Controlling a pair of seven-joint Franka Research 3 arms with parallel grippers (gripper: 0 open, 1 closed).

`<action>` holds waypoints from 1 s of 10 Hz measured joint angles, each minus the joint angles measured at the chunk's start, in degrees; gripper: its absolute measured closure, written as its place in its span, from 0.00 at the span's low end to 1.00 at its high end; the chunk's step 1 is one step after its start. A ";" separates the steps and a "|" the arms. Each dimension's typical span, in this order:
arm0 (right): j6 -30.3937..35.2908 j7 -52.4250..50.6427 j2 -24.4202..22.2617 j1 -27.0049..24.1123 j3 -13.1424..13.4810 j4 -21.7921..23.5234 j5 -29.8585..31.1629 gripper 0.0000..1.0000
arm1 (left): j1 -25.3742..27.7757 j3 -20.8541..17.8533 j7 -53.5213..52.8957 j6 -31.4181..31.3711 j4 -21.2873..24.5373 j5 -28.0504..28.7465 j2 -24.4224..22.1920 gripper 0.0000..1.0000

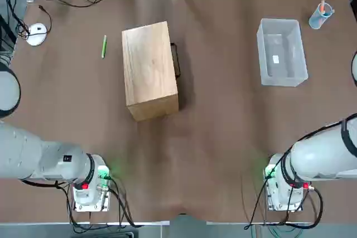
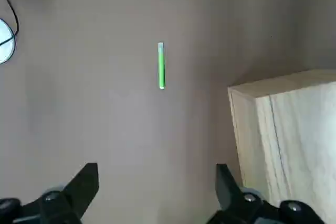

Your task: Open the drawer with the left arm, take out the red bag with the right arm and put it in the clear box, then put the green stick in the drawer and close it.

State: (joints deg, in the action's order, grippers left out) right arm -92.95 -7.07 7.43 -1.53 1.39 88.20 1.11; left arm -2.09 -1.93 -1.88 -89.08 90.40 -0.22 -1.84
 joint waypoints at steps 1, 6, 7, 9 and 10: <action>0.00 0.00 0.00 0.00 0.00 0.00 0.00 0.00 | 0.00 0.01 0.00 -0.06 0.01 0.00 -0.01 0.01; 0.00 0.00 0.00 -0.01 0.01 0.00 0.00 0.00 | -0.09 0.88 0.00 -0.09 0.06 -0.17 -0.04 0.01; -0.01 0.00 0.00 -0.02 0.01 0.01 0.00 0.00 | -0.02 3.02 0.41 -0.09 0.18 -0.28 -0.02 0.01; -0.12 0.00 0.01 -0.01 -0.01 0.02 0.00 0.00 | -0.26 9.95 5.15 -0.09 0.59 -0.40 0.48 0.00; -0.17 0.00 0.02 -0.01 -0.03 0.02 0.00 0.00 | -0.43 13.66 7.45 -0.12 0.81 -0.42 1.39 0.00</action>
State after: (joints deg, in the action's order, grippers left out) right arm -93.12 -7.07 7.45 -1.53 1.36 88.22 1.11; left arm -2.51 11.73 5.57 -89.20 91.21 -0.63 -0.45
